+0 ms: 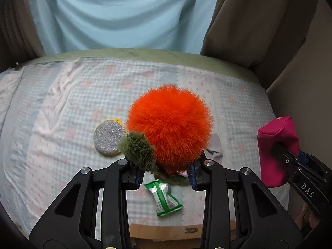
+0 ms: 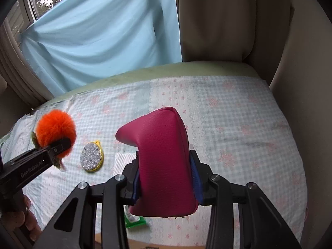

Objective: Organize soft objects
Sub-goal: 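Carry the pompom and pink pouch over the cardboard box with both tools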

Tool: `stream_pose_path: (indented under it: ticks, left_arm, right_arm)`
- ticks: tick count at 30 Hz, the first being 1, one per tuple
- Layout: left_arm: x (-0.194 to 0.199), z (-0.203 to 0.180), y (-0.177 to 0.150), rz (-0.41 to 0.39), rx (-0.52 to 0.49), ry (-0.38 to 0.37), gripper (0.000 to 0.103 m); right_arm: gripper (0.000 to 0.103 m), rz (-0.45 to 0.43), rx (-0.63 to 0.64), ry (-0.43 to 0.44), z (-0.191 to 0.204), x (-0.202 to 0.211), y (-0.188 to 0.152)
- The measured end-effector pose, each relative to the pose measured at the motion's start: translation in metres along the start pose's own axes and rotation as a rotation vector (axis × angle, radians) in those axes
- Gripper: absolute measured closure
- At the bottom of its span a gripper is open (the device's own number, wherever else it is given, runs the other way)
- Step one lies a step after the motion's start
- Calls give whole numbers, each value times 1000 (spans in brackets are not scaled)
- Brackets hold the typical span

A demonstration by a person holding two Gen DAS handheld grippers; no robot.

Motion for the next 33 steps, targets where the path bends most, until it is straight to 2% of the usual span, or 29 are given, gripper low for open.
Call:
stream_pose_path:
  ticks: [7, 14, 18, 25, 33]
  left_arm:
    - [77, -24, -57, -22, -6, -1, 73]
    - [120, -36, -125, 9, -14, -8, 73]
    - [119, -36, -159, 47, -18, -18, 73]
    - [94, -27, -202, 147, -51, -34, 73]
    - [45, -10, -251, 298, -97, -34, 73]
  right_arm:
    - [66, -37, 23, 11, -5, 75, -23]
    - [66, -22, 72, 35, -9, 132, -80]
    - [66, 16, 104, 36, -10, 146, -119]
    - [66, 88, 86, 13, -14, 141, -170]
    - [66, 218, 45, 3, -3, 105, -210]
Point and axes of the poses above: each gripper's, at about its wrist camera, not at the fingertips, and x roughly against the way its jaws point, z to its left, y to its top, the point moved 1 cm from there along -x, roughly the way its jaws point, and after that the axes turned 8 degrees about -y, right-handed, at the moved point
